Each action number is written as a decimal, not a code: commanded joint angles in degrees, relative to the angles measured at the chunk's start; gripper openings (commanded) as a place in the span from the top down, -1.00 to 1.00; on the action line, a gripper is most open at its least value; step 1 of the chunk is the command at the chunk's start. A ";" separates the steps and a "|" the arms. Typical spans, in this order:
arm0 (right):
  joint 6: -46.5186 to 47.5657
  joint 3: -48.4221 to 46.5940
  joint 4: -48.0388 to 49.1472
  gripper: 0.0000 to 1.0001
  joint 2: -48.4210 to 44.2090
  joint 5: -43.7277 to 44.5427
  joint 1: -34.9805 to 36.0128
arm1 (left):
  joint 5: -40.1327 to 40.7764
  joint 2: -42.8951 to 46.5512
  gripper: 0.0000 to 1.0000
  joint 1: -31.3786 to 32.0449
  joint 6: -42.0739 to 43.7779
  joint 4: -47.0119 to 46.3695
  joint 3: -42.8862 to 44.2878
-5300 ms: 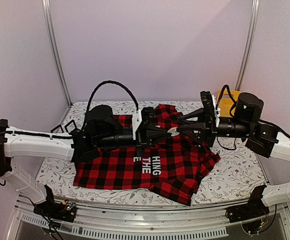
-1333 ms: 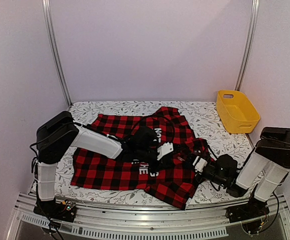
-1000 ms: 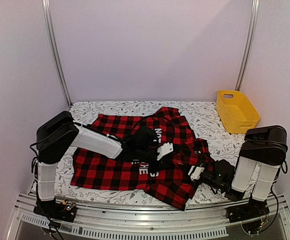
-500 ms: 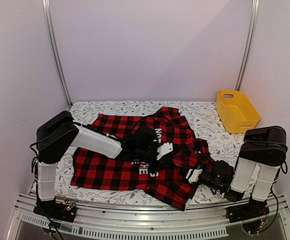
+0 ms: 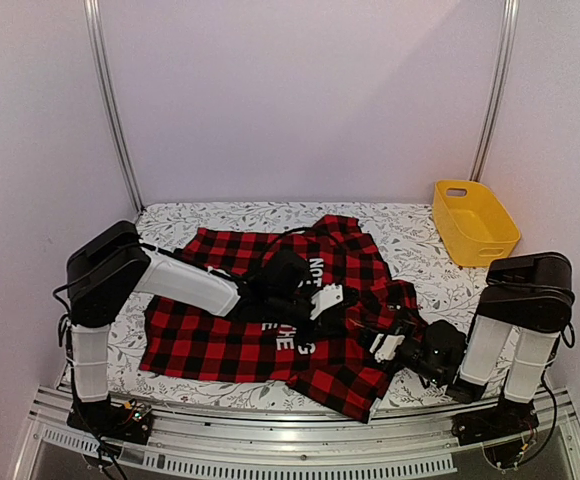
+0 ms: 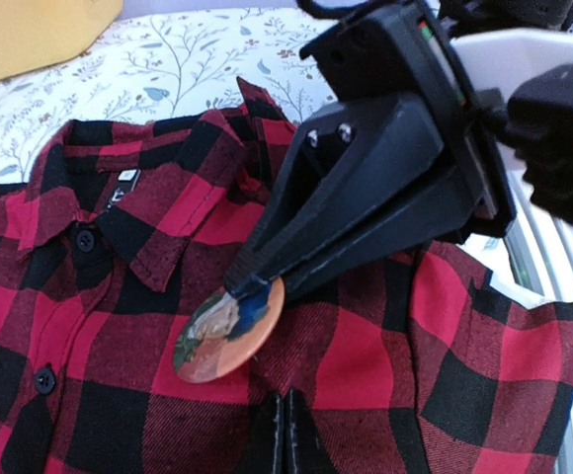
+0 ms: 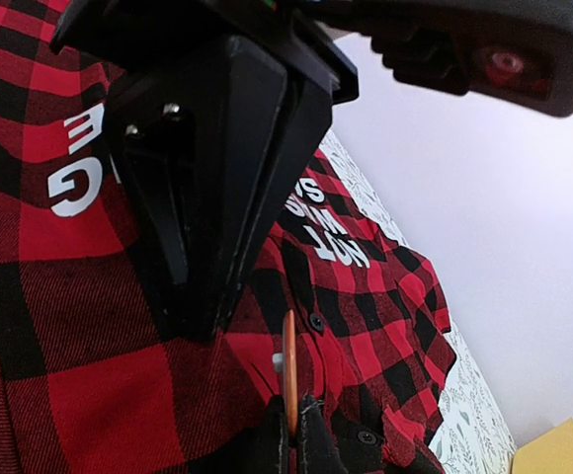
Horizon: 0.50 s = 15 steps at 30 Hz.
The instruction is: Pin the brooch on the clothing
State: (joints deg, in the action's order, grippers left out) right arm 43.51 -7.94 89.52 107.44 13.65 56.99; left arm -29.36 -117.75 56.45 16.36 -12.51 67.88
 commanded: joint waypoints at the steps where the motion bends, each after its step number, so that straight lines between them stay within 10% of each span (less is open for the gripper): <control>1: -0.11 0.29 7.59 1.00 3.11 1.30 0.41 | -1.22 3.51 1.00 -0.41 1.08 0.20 -0.52; 15: -3.06 1.38 5.32 1.00 -1.27 -3.16 0.58 | -0.69 2.17 1.00 -0.45 0.51 0.12 0.15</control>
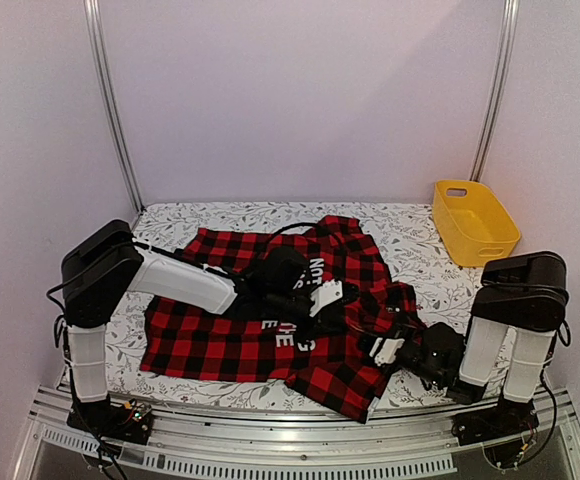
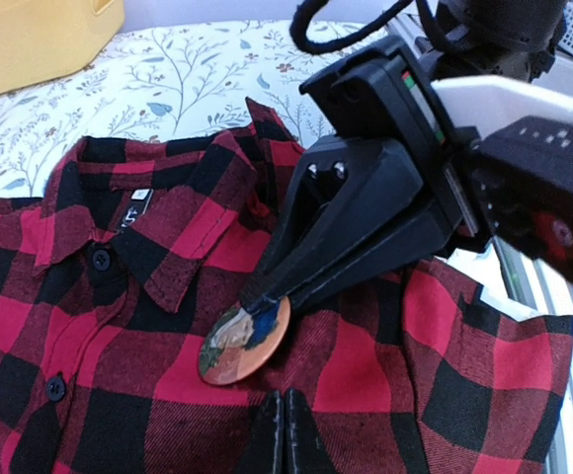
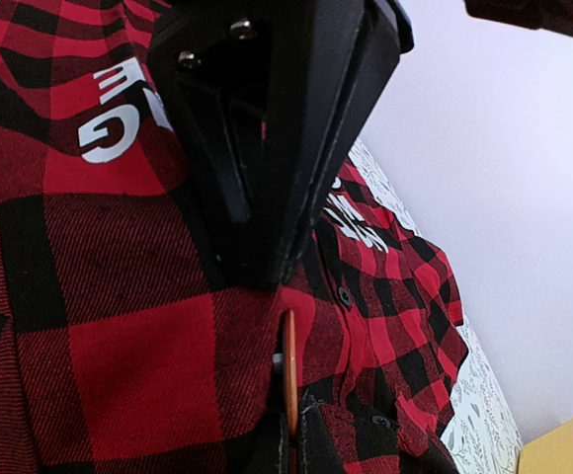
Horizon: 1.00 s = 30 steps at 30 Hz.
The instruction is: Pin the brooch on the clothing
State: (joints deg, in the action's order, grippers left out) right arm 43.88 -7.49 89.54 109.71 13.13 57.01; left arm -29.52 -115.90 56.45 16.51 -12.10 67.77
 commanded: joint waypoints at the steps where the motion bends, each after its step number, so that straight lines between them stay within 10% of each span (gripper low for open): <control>1: -4.59 0.83 4.13 1.00 -4.44 -3.20 0.55 | -0.39 0.23 1.00 -0.44 0.38 -0.42 0.20; 30: -18.25 -1.43 -8.47 1.00 -12.79 -18.43 -1.31 | 1.84 0.02 0.82 -0.46 -2.11 -9.35 -1.26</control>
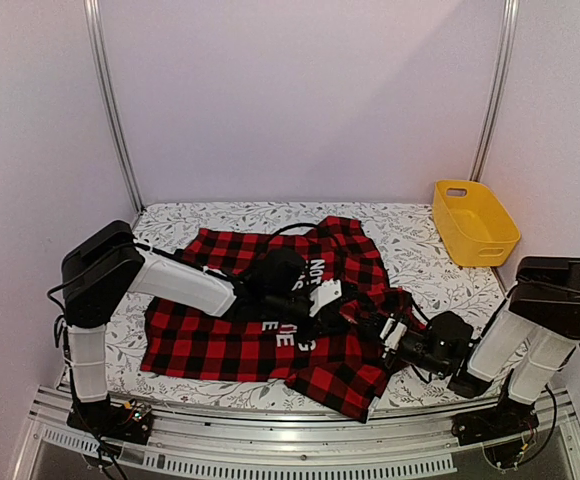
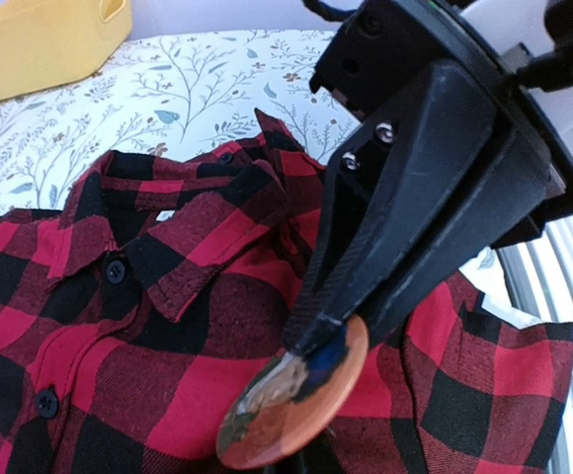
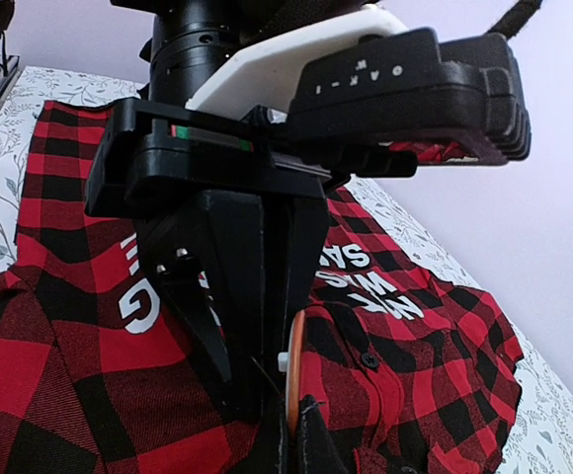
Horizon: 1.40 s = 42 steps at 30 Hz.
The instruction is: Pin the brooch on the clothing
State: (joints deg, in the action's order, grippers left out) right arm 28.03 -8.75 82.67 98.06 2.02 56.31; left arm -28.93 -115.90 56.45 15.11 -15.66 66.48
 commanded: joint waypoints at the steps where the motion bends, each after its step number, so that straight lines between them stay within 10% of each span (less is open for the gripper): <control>1: -3.50 -0.13 -1.80 1.00 -1.56 -8.77 -1.47 | 1.64 0.12 0.70 -0.39 -0.62 -5.52 -0.14; 15: -7.99 -0.72 -5.53 1.00 -3.16 -23.19 -9.95 | 0.22 9.05 -0.02 -2.00 6.77 -26.56 -18.97; 42: -7.38 -1.58 -7.18 1.00 -4.08 -28.38 -12.11 | -7.35 0.51 0.72 -2.35 6.67 -26.35 -10.95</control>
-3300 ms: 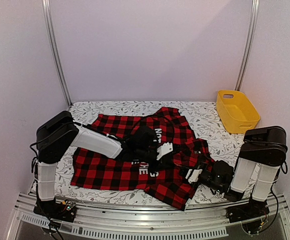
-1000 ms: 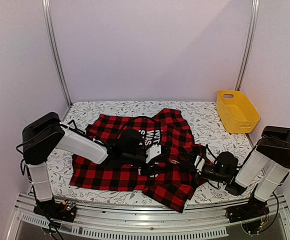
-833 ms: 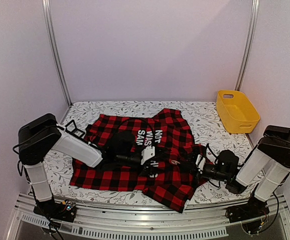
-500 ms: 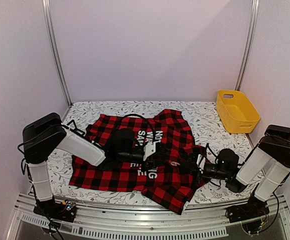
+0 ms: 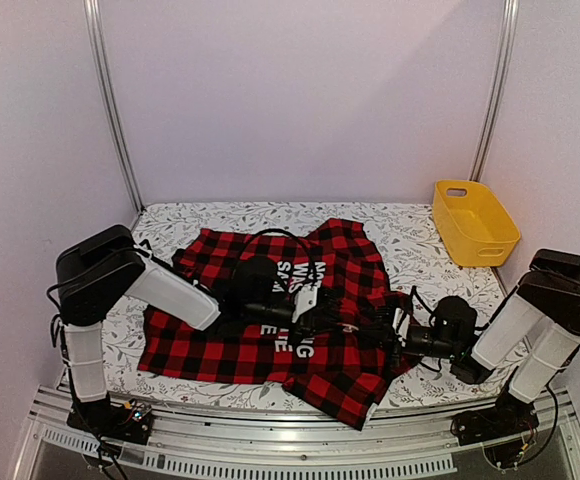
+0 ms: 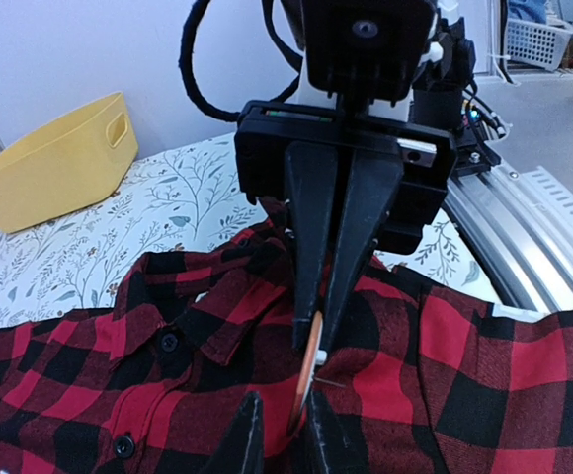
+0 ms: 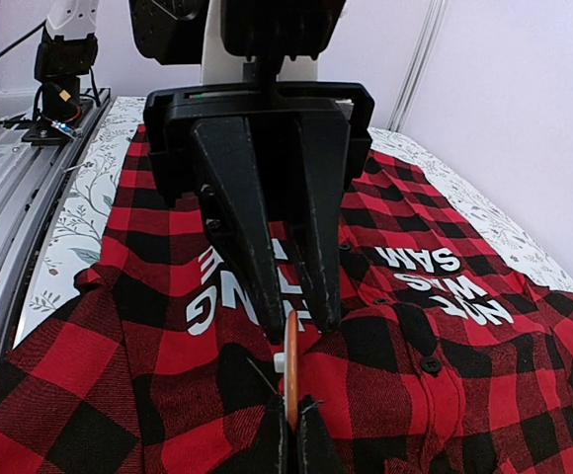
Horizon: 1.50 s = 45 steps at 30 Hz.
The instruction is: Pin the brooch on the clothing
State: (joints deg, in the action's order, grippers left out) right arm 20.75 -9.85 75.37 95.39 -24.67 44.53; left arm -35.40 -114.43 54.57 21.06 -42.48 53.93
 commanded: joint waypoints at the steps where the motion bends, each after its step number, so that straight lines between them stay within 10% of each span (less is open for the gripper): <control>1: -0.10 -0.44 0.12 1.00 -1.48 -1.70 -0.32 | -1.06 -1.01 0.73 -0.51 0.81 1.14 1.83; 6: 0.14 -0.46 -0.09 0.93 -1.62 -0.34 -0.32 | -1.79 -0.36 1.00 -0.48 0.06 2.34 2.06; 11: 1.76 0.41 -2.59 0.16 -3.18 2.12 -0.41 | -1.85 1.51 1.00 -0.58 -3.08 1.96 0.60; 15: 3.21 -1.34 -6.40 -0.03 -3.14 0.69 -0.41 | -2.15 2.23 1.00 -0.64 -4.85 0.83 -0.44; 45: -2.62 -6.54 -2.86 0.70 2.97 1.62 -0.62 | -3.30 1.62 1.00 -1.43 -9.10 -3.32 -0.92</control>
State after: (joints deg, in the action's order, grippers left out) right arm 19.88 -15.16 71.11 97.62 -24.58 44.18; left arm -37.71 -114.28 53.60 12.40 -43.97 53.56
